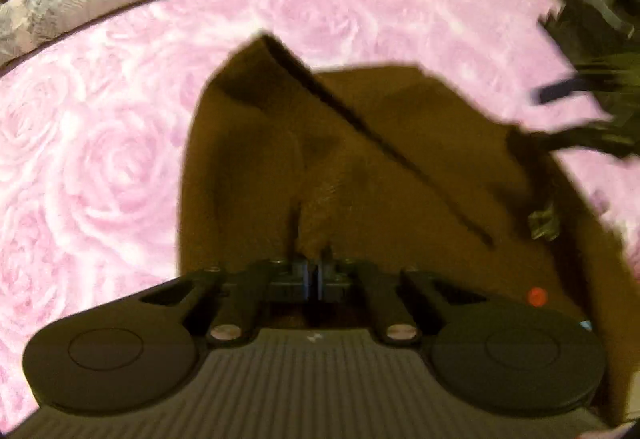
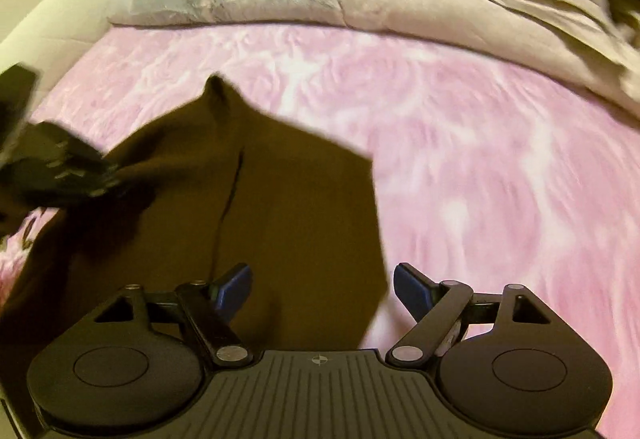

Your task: Fold clothes

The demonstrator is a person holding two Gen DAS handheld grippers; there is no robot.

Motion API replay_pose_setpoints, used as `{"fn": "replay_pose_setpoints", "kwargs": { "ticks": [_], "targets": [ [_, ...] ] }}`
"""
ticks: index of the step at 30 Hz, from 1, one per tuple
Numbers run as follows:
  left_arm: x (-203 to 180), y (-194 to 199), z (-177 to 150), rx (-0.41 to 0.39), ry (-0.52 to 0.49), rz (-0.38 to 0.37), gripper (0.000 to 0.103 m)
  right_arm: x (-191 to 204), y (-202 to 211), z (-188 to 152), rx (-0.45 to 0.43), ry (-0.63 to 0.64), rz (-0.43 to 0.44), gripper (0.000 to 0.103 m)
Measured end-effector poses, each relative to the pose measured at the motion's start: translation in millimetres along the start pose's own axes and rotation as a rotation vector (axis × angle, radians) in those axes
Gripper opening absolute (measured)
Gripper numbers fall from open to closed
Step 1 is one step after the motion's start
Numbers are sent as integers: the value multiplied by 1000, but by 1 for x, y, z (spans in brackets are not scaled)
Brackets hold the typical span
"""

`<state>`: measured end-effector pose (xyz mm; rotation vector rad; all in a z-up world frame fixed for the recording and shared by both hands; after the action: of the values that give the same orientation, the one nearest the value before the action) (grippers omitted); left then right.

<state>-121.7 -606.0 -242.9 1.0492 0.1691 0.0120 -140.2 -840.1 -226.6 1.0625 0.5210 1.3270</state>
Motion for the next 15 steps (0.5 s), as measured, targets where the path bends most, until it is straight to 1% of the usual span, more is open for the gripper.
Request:
{"fn": "replay_pose_setpoints", "kwargs": {
  "ticks": [2,4,6,7,8,9,10,11,12,13,15],
  "targets": [
    [18,34,4,-33,41,12,2,-6,-22,21,-17,44,32,82],
    [41,67,3,-54,80,53,2,1,-39,39,-32,140,60,82],
    [64,97,1,-68,112,93,2,13,-56,47,-37,247,86,81],
    [72,102,0,-58,107,112,2,19,-65,52,-39,301,98,81],
    [76,102,-2,-47,99,128,2,21,-74,52,-27,328,98,78],
    [81,101,-4,-35,92,143,2,23,-82,53,-14,354,97,69],
    [84,102,-4,-31,84,155,2,25,-90,53,-1,380,96,65],
    [81,105,-4,-44,74,155,2,27,-99,53,12,406,95,56],
    [77,108,-3,-57,65,156,2,29,-107,54,25,431,94,41],
    [74,112,-2,-69,55,157,2,31,-116,54,38,457,93,37],
    [68,118,0,-95,36,159,2,25,-107,57,30,404,83,7]
  ]
}}
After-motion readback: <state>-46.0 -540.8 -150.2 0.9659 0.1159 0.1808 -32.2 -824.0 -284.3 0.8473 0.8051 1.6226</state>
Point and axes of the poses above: each gripper's, at about its wrist camera, not at the fingertips, and y roughly against the way its jaws point, x to its left, z to its top, the point moved 4 cm from there along -y, roughly the way its jaws point, and after that the axes turned 7 degrees about -y, right-handed, at the moved point
